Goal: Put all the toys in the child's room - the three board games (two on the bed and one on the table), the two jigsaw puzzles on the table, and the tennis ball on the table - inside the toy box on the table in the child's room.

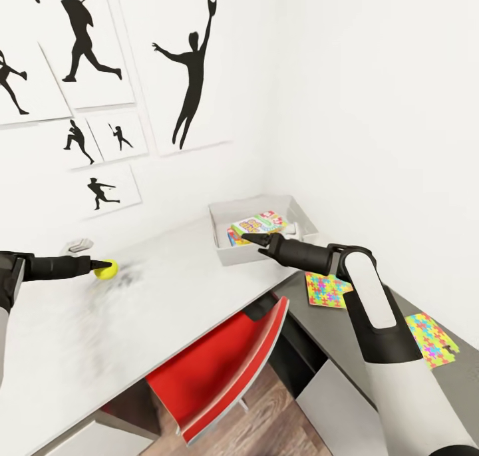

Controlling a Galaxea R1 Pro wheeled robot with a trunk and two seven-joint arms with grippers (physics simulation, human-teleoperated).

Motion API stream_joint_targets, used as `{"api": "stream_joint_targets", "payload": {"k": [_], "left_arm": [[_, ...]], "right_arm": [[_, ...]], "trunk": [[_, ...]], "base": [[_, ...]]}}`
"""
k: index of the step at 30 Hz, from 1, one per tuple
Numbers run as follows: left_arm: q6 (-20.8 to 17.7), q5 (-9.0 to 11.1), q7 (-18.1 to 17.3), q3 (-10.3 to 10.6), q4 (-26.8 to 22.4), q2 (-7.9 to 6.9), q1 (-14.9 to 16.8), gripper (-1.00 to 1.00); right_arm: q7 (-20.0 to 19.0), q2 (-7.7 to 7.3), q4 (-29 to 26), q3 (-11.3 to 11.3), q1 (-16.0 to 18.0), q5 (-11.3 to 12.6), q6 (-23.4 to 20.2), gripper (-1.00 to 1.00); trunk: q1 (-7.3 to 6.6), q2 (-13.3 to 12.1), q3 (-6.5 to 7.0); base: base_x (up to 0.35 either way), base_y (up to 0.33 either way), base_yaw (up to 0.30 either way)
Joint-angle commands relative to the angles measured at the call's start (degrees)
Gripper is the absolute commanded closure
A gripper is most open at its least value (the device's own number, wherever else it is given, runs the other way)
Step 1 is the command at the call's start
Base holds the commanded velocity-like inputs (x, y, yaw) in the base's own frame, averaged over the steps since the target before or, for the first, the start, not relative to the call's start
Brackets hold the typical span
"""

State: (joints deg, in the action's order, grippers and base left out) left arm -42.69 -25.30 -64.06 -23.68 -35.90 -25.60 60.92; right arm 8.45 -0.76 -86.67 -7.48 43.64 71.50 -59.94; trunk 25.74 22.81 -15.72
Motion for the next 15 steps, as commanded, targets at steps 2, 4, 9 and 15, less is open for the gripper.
{"api": "stream_joint_targets", "payload": {"k": [2,4,9,15], "left_arm": [[-0.37,-0.61,-0.71,-0.31,-0.05,-0.04,0.07,1.00],[-0.37,-0.60,-0.84,-0.31,-0.05,-0.11,0.07,1.00],[-0.37,-0.55,-0.96,-0.31,-0.05,-0.22,0.07,1.00],[-0.37,-0.54,-1.03,-0.31,-0.05,-0.28,0.07,1.00]], "right_arm": [[0.60,-0.04,-0.06,-0.07,0.01,0.57,-0.06,-1.00],[0.55,-0.04,-0.07,-0.03,-0.02,0.57,-0.06,-1.00],[-1.00,-0.09,-0.08,0.01,-0.07,0.51,-0.06,-1.00],[-2.18,-0.35,-0.08,0.01,-0.46,0.42,-0.06,-1.00]], "trunk": [[0.04,0.11,0.08],[0.04,0.11,0.26],[0.04,0.11,0.72],[0.04,0.11,1.27]], "base": [[0.000,0.000,-0.107],[0.000,0.000,-0.106],[0.000,0.000,-0.106],[0.000,0.000,-0.106]]}}
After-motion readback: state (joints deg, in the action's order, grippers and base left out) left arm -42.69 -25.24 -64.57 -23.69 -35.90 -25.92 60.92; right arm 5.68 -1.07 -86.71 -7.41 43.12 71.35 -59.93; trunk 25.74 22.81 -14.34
